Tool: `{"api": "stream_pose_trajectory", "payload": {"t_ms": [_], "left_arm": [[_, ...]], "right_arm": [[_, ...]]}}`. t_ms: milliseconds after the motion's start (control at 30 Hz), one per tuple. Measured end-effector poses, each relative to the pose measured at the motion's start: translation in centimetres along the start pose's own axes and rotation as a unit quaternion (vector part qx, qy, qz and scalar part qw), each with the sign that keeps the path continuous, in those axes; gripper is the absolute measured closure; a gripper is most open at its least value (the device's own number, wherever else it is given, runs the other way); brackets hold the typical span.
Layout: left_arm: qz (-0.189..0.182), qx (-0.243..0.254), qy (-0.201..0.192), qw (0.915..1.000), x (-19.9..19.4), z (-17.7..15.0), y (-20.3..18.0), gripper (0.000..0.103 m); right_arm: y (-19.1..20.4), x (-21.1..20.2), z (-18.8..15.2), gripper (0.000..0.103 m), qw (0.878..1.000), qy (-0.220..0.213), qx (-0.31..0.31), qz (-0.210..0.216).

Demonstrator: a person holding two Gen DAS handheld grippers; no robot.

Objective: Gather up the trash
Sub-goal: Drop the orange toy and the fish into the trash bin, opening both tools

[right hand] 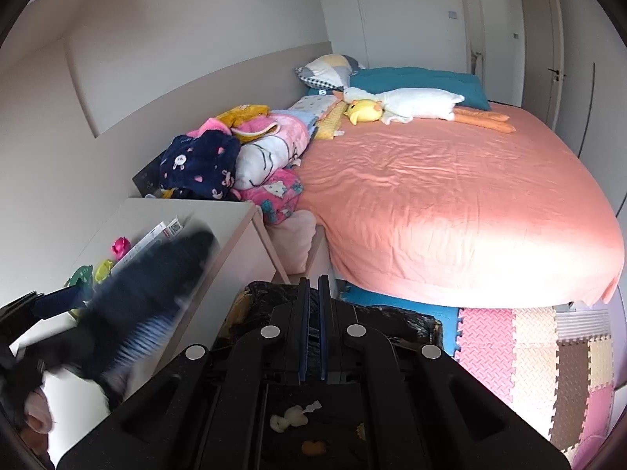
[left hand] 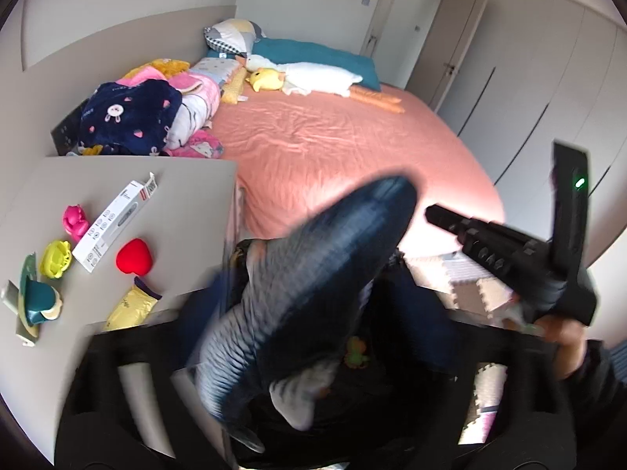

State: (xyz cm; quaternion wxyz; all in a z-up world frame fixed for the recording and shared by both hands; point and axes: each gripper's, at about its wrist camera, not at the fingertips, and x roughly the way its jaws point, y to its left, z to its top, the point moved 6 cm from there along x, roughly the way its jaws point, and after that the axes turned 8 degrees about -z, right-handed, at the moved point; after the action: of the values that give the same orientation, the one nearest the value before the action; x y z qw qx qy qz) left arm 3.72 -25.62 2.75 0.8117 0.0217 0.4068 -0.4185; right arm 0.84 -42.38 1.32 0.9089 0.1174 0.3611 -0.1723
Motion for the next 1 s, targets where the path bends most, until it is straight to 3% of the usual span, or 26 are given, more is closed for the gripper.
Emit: {"api": "stream_pose_trajectory", "payload": {"t_ms": [233, 900, 933, 967, 1000], "left_arm": [[0.008, 0.013, -0.001, 0.9999, 0.1, -0.1, -0.4, 0.006], [0.034, -0.009, -0.002, 0.9994, -1.2, -1.0, 1.7, 0.006], [0.037, -0.012, -0.002, 0.9992, -1.3, -1.2, 2.0, 0.006], [0.040, -0.015, -0.003, 0.9991, -1.4, -1.2, 2.3, 0.006], [0.043, -0.018, -0.003, 0.9989, -1.6, -1.3, 2.5, 0.006]], "right_arm": [[-0.6, -0.4, 0.0, 0.098, 1.000, -0.003, 0.007, -0.003], [2.1, -0.2, -0.1, 0.097, 1.000, 0.005, -0.008, 0.025], [2.3, -0.1, -0.2, 0.090, 1.000, 0.006, -0.008, 0.027], [2.5, 0.0, -0.2, 0.072, 1.000, 0.006, -0.006, 0.028], [2.7, 0.1, -0.1, 0.061, 1.000, 0.004, -0.004, 0.027]]}}
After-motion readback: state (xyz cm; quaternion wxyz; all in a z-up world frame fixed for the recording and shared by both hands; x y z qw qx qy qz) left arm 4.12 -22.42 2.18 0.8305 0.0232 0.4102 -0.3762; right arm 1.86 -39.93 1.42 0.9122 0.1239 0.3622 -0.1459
